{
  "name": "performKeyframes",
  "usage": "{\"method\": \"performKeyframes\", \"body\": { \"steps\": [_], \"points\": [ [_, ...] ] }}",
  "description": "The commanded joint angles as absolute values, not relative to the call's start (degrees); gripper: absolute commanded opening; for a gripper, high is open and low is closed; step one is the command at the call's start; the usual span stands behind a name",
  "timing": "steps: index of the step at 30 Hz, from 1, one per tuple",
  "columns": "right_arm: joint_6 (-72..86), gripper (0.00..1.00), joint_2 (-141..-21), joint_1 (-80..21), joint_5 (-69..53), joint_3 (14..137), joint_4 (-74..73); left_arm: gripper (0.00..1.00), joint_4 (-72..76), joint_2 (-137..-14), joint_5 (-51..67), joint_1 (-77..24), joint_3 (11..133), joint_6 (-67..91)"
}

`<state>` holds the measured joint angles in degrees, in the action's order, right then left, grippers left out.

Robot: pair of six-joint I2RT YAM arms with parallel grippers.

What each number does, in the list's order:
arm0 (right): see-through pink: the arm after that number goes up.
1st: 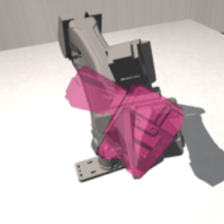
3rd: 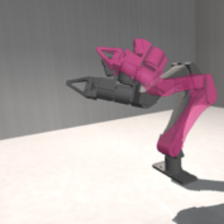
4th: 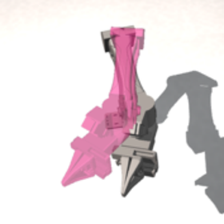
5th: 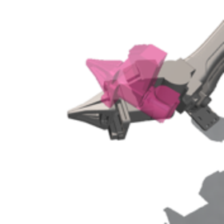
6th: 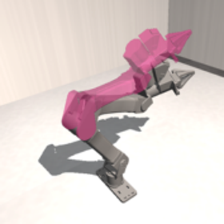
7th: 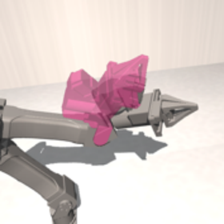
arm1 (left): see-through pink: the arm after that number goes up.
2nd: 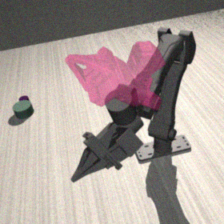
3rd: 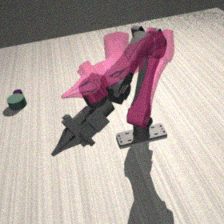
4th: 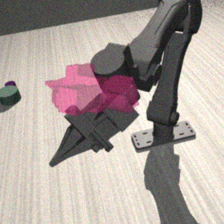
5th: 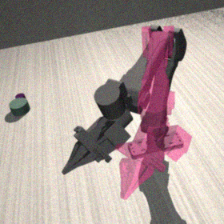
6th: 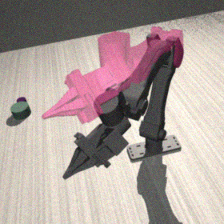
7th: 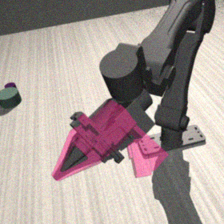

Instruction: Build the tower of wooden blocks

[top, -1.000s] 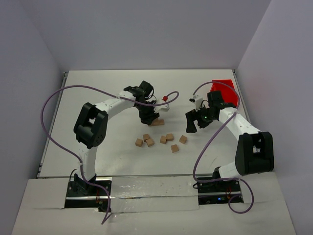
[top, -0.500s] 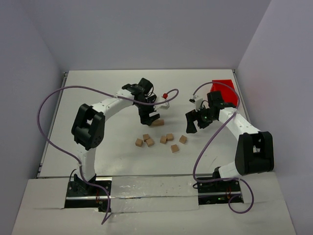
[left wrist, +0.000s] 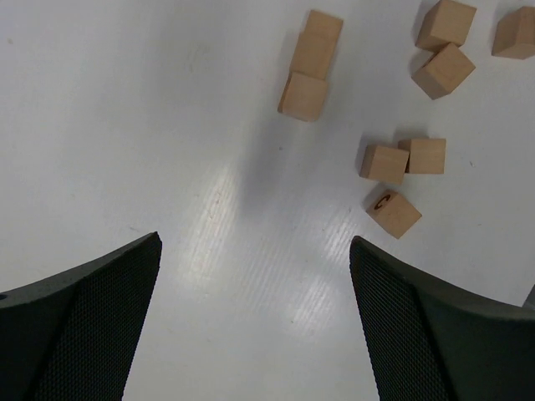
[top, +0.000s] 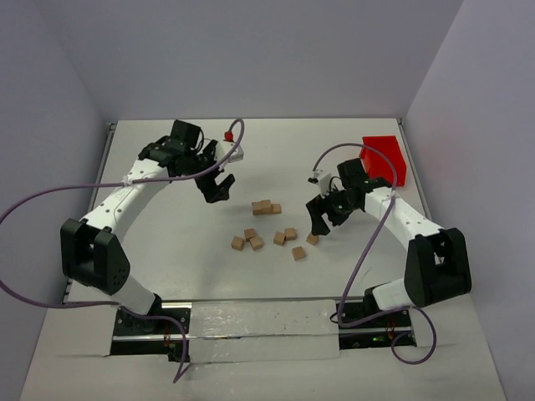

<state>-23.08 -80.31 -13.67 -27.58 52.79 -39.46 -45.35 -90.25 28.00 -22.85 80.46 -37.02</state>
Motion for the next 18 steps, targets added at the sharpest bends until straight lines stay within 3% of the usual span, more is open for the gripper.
{"method": "performKeyframes", "body": {
  "steps": [1, 6, 18],
  "points": [
    [-25.1, 0.84, -81.56, -17.02, -25.74, 52.62, -40.02, 0.99, -42.47, -86.89, 34.6, -20.8, 76.23, -33.69],
    [-27.69, 0.71, -84.32, -18.7, -25.35, 53.17, -41.18, 0.99, -41.99, -86.01, 35.07, -20.65, 74.37, -33.66],
    [-30.29, 0.58, -89.1, -22.32, -21.99, 52.0, -39.17, 0.99, -39.67, -86.12, 34.44, -20.57, 71.63, -33.2]
  ]
}}
